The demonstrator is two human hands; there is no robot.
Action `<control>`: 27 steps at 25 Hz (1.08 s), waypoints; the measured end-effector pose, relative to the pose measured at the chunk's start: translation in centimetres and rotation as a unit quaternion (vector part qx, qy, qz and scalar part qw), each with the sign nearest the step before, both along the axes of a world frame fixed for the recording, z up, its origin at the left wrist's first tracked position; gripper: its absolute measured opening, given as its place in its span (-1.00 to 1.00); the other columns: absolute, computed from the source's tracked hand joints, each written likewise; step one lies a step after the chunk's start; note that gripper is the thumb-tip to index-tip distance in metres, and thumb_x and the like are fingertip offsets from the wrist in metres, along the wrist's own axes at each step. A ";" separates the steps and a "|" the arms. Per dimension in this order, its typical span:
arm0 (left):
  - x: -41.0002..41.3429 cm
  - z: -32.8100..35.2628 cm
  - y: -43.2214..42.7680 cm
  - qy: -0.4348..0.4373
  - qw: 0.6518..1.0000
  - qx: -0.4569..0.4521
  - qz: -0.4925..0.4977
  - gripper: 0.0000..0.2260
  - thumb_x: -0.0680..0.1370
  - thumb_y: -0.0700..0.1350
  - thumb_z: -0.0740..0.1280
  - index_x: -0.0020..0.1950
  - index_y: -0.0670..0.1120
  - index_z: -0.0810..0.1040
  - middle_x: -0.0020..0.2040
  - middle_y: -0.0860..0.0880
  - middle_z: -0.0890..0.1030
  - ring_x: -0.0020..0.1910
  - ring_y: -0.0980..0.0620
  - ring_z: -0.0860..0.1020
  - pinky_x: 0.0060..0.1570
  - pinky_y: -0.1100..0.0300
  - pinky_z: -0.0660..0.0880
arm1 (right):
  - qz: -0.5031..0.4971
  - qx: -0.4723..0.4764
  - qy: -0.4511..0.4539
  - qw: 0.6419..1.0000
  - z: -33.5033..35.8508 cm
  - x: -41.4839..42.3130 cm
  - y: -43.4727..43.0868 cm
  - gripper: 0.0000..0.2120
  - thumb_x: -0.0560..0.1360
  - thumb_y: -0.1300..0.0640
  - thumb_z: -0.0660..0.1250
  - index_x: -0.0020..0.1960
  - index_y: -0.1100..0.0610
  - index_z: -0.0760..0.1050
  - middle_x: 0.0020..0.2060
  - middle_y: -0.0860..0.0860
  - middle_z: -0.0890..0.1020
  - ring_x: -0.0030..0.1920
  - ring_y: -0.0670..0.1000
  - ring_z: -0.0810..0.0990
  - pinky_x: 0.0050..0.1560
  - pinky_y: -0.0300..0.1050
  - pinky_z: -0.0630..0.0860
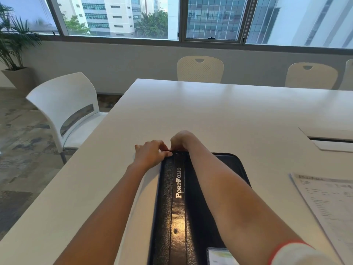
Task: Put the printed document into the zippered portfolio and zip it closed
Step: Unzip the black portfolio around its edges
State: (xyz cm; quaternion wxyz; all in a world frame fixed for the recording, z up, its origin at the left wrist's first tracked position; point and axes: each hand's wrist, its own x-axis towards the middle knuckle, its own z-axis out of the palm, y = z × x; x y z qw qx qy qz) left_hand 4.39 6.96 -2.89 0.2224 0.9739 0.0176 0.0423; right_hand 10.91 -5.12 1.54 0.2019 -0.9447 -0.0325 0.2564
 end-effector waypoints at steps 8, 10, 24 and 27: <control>1.0 0.9 -0.2 0.004 0.999 -0.051 -0.012 -0.85 0.57 0.01 0.33 0.08 0.02 0.58 0.08 0.05 0.62 0.15 0.00 0.50 0.22 -0.07 0.25 | -0.016 0.030 0.038 0.999 -0.5 1.4 0.9 -0.78 0.33 0.13 0.35 -0.09 0.22 0.48 -0.18 0.09 0.53 -0.02 0.13 0.47 0.05 0.01 0.38; 1.0 0.9 -0.1 -0.008 0.998 -0.052 -0.016 -0.83 0.57 -0.02 0.33 0.12 0.00 0.59 0.10 0.04 0.63 0.16 -0.01 0.50 0.20 -0.05 0.25 | -0.013 -0.016 0.060 0.998 -3.3 5.2 1.8 -0.71 0.17 0.08 0.33 -0.16 0.19 0.57 -0.09 0.12 0.62 -0.06 0.15 0.56 0.07 0.07 0.45; 0.6 -0.5 5.0 -0.011 0.996 -0.082 -0.037 -0.97 0.54 -0.04 0.36 -0.06 0.03 0.56 -0.04 0.05 0.62 0.04 -0.01 0.53 0.21 -0.16 0.38 | 0.020 -0.210 0.027 0.977 1.6 1.5 -13.1 -0.77 0.53 0.31 0.17 -0.29 0.23 0.45 -0.35 0.12 0.46 -0.39 0.04 0.41 -0.33 -0.20 0.40; 1.4 0.3 3.1 -0.013 0.998 -0.053 -0.041 -0.92 0.55 -0.03 0.35 -0.01 0.00 0.58 0.03 0.01 0.64 0.08 0.00 0.51 0.19 -0.07 0.34 | -0.008 -0.163 0.057 0.985 2.1 0.5 -14.9 -0.81 0.57 0.28 0.14 -0.17 0.25 0.46 -0.23 0.13 0.50 -0.31 0.01 0.44 -0.38 -0.23 0.37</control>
